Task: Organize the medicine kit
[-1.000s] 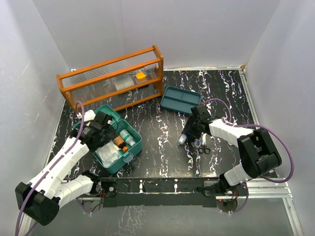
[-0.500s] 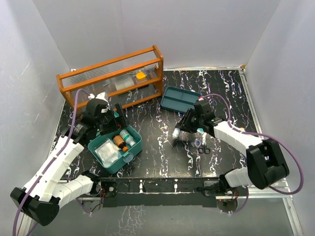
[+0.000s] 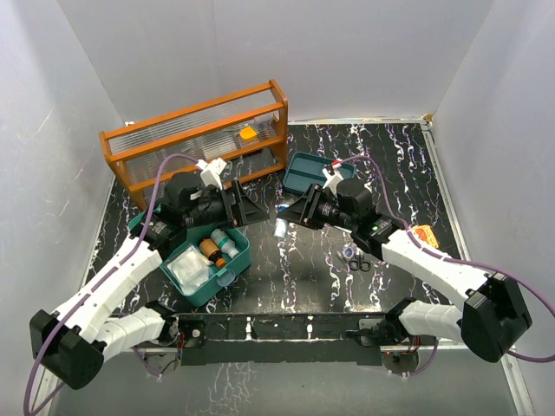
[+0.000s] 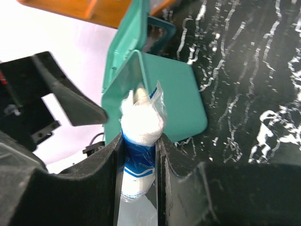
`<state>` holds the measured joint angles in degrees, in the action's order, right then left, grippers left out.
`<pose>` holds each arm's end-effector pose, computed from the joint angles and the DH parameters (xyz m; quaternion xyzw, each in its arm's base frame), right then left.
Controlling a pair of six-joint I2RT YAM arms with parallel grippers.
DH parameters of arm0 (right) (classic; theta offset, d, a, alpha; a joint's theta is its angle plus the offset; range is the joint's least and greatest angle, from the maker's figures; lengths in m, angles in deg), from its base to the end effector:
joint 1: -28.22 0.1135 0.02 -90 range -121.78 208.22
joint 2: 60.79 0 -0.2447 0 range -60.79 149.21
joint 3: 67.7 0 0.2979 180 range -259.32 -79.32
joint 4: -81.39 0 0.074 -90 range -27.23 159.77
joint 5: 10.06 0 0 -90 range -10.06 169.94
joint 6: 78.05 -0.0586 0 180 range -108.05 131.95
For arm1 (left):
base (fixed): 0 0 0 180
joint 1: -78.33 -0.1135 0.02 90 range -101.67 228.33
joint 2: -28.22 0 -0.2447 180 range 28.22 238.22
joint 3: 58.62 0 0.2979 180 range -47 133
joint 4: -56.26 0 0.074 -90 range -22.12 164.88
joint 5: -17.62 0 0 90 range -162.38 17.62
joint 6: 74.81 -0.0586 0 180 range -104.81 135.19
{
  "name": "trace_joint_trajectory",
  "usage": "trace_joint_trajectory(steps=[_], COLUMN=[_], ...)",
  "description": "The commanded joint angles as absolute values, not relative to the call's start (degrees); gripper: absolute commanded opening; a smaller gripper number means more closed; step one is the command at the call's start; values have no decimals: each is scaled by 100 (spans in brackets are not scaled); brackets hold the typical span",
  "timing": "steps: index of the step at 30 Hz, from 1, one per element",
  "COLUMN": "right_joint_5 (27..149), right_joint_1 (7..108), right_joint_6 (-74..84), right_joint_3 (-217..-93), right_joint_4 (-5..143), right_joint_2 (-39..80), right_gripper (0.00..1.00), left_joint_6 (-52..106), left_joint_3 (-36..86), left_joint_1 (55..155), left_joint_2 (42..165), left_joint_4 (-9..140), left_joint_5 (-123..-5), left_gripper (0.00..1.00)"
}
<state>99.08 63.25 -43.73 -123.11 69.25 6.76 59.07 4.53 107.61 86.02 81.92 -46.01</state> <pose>0.2639 0.2084 0.2238 0.0597 0.8311 0.4788 0.2766 0.2532 -0.1718 0.3044 0.0277 0.8091 -0.4818 0.3352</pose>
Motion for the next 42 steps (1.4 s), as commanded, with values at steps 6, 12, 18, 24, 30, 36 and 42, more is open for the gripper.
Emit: trace_joint_trajectory(steps=[6,12,18,24,30,36,42], right_joint_5=[10396,10600,10653,10682,10686,10647,10266], right_joint_1=[6505,6551,6561,6566,6575,6576,6576], right_joint_6=[-4578,-4656,-4686,-4714,-4655,-4605,-4464], right_joint_3=[-12644,-12520,-12500,-12411,-12380,-12419,-12508], right_joint_4=[8092,8450,8516,8567,8431,8261,7882], right_joint_2=[510,520,586,619,614,610,552], right_gripper=[24,24,24,25,25,37,53], left_joint_6=[6743,6901,7133,7004,6815,6485,5689], left_joint_3=[4,-44,-28,1,15,108,549], left_joint_1=[11107,11312,11391,11392,11393,11393,11393], left_joint_2=[8893,9080,9290,9177,8916,8881,8923], left_joint_4=[6843,6686,6619,6924,7000,7217,8323], left_joint_5=[-3813,-3898,-3867,-4267,-4525,-4581,-4979], left_gripper=[71,70,58,52,47,24,22])
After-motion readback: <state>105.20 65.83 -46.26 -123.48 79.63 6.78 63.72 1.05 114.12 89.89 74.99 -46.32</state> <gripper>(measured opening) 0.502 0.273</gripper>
